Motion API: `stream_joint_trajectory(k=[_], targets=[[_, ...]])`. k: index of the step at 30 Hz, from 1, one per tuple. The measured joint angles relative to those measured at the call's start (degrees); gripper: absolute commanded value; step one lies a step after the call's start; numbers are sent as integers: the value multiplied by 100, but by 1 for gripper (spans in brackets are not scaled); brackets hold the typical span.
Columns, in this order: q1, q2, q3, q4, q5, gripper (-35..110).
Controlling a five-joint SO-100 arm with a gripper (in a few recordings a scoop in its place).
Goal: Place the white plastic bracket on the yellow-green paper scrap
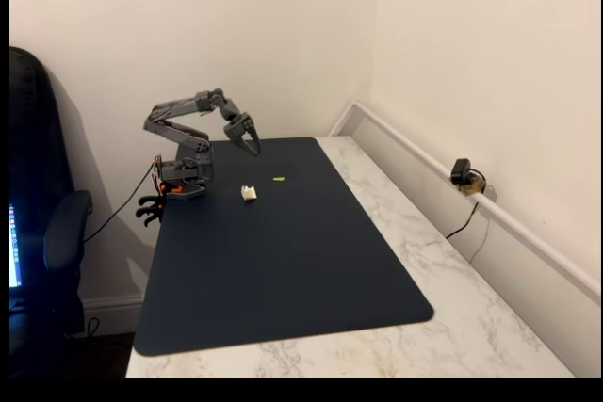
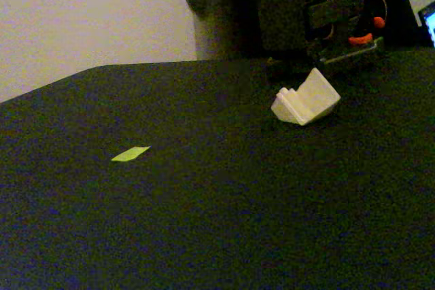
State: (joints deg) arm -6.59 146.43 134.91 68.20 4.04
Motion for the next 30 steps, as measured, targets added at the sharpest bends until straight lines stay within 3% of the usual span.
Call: stream_joint_trajectory(k=[15, 22, 30], targets=[[-1143, -2048, -2461, 1890, 2057, 0], [-1187, -3243, -3630, 2804, 2874, 5], [-1169, -3489, -3999, 2936, 3252, 7]])
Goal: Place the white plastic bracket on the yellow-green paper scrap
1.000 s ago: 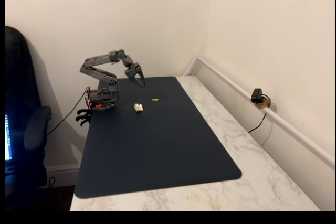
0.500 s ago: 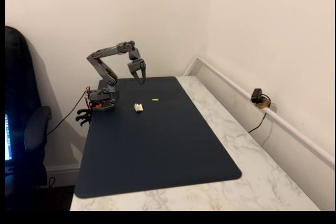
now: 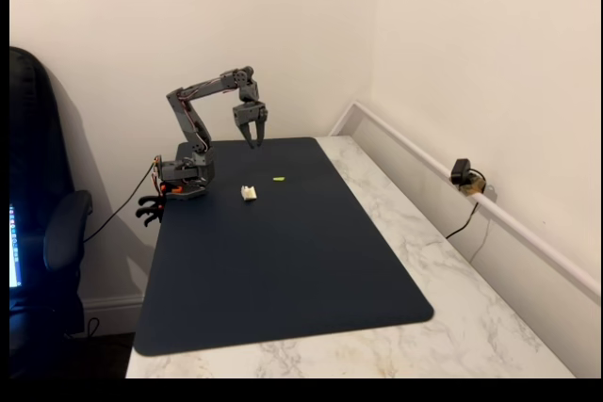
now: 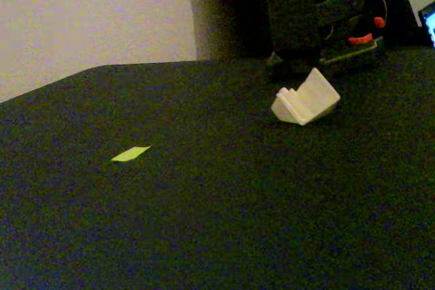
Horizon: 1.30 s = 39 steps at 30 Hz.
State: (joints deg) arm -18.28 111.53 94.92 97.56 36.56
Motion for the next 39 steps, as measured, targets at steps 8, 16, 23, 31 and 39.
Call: stream_joint_trajectory(k=[8, 16, 23, 31, 39], targets=[[-615, 202, 773, -79, 747, 23], [-853, 378, 2197, -888, 1371, 35], [-1099, -176, 2646, -1687, 1793, 38], [-1125, -501, 2936, -2153, 1916, 40], [-1125, -606, 3349, -2505, 2109, 41]])
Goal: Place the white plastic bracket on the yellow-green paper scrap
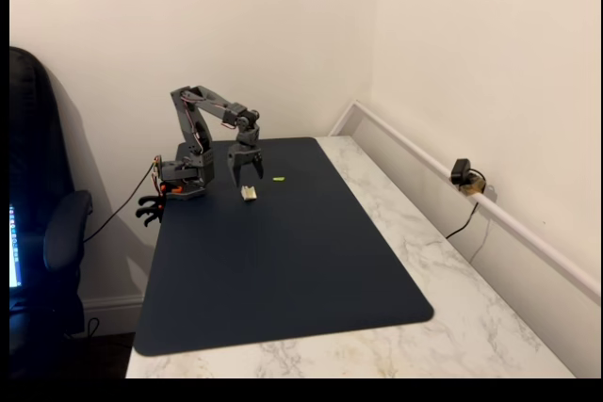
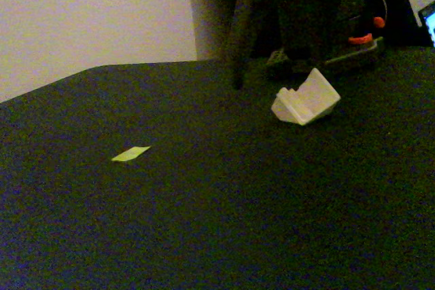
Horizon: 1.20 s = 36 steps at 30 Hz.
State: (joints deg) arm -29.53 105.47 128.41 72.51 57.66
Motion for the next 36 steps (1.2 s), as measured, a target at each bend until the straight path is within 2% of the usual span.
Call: stream_joint_trajectory(k=[19, 36], targets=[[-176, -1090, -360, -334, 114, 41], [-281, -1310, -369, -598, 308, 38]])
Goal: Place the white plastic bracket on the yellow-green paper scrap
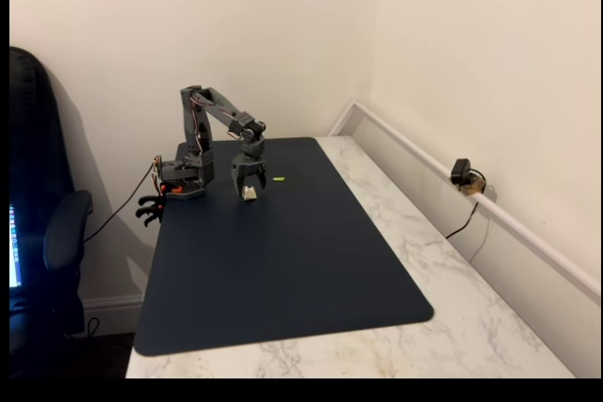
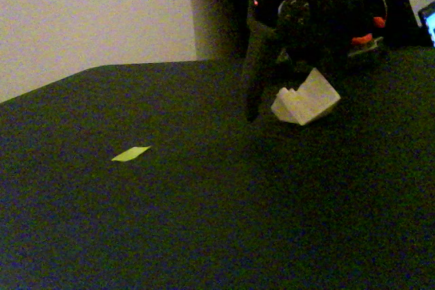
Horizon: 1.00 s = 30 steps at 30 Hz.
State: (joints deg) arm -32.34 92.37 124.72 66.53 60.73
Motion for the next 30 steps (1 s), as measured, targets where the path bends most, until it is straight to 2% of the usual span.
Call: stream_joint_trajectory(k=[6, 14, 18, 21, 30], targets=[[0, 0, 0, -35, 88, 35], [9, 0, 141, -35, 185, 22], [9, 62, 308, -123, 246, 13], [70, 167, 387, -105, 246, 0], [167, 413, 431, 255, 193, 0]])
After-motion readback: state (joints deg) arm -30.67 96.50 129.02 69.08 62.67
